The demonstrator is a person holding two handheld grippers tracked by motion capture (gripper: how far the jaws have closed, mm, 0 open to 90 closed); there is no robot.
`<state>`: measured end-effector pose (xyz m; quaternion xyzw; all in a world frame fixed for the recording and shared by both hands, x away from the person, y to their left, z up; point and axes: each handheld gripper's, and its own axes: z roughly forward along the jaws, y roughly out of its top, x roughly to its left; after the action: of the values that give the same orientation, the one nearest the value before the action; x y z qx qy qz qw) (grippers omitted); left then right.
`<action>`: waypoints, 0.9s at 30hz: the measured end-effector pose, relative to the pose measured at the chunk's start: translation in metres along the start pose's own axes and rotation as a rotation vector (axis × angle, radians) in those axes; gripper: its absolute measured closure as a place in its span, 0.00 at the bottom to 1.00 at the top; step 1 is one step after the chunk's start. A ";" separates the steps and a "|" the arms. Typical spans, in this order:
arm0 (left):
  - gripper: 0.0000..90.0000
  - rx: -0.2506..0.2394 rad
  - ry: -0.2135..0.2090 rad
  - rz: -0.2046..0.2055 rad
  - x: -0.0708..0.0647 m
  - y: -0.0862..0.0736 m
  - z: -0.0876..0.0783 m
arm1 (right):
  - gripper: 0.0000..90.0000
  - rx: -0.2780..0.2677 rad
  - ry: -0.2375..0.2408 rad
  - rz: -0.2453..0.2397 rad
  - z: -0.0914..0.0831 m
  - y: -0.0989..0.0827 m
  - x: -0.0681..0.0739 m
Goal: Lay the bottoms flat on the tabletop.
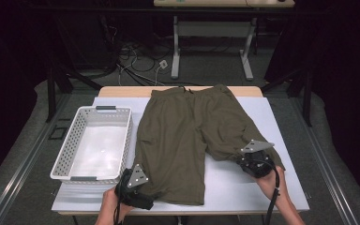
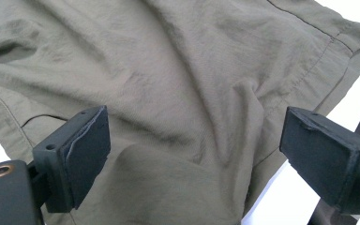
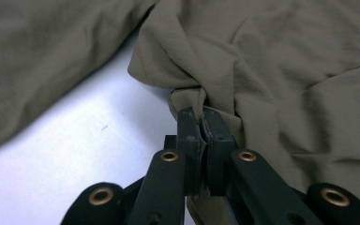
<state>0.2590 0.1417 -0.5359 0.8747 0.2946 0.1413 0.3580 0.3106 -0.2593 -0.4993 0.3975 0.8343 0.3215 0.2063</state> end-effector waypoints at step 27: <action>0.09 0.004 0.008 0.001 0.001 0.000 0.000 | 0.59 0.069 -0.058 -0.130 0.012 -0.002 0.004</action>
<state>0.2594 0.1421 -0.5362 0.8749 0.2961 0.1445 0.3551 0.3140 -0.2531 -0.5096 0.3585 0.8626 0.2668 0.2372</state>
